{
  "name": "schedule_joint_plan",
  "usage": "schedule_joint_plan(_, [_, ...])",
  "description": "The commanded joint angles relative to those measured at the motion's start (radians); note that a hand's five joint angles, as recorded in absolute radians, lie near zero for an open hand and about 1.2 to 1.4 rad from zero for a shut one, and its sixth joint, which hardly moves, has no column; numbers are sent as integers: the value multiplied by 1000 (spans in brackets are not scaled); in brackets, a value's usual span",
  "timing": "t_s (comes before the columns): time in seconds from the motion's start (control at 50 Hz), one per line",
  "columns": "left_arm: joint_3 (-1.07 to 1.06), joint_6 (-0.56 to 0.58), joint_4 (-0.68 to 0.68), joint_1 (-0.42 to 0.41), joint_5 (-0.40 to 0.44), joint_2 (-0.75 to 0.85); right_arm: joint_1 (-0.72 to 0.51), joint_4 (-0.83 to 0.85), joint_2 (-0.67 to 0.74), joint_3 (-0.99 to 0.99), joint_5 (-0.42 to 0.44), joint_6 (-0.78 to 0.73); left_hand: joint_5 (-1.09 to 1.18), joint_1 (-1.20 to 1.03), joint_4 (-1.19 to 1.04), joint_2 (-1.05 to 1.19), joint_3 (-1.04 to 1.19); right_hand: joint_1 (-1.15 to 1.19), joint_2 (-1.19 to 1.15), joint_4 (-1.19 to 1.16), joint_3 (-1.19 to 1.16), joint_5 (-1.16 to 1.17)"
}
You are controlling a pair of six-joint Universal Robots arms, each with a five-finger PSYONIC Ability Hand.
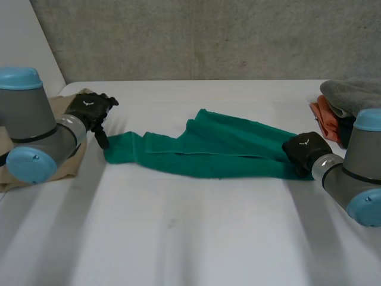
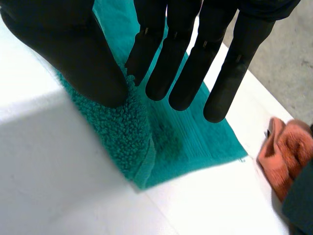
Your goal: Fold the laundry.
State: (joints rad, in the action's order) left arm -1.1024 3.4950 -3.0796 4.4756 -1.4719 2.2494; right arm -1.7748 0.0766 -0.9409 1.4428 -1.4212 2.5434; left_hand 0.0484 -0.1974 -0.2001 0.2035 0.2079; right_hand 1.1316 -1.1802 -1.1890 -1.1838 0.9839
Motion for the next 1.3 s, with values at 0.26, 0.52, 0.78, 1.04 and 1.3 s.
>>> schedule_joint_plan(0.26, [75, 2, 30, -70, 84, 13, -115, -37, -275, 100, 53, 69, -48, 23, 26, -29, -33, 265, -216, -207, -212, 238])
schedule_joint_plan(0.52, [266, 2, 194, -165, 133, 150, -273, -89, -613, 107, 153, 150, -30, 5, 7, -11, -15, 265, -216, -207, -212, 238])
schedule_joint_plan(0.78, [535, 142, 375, -251, 85, 369, -276, -98, -670, 85, 154, 156, 34, -60, -57, 54, 50, 265, -216, -207, -212, 238])
schedule_joint_plan(1.04, [588, 180, 475, -291, 62, 372, -241, -89, -667, 56, 151, 159, 1173, -1199, -1196, 1193, 1188, 265, -216, -207, -212, 238])
schedule_joint_plan(1.3, [719, 47, 141, -211, -145, 130, -169, -3, -520, -36, 41, 66, 1173, -1199, -1196, 1193, 1188, 265, -216, -207, -212, 238])
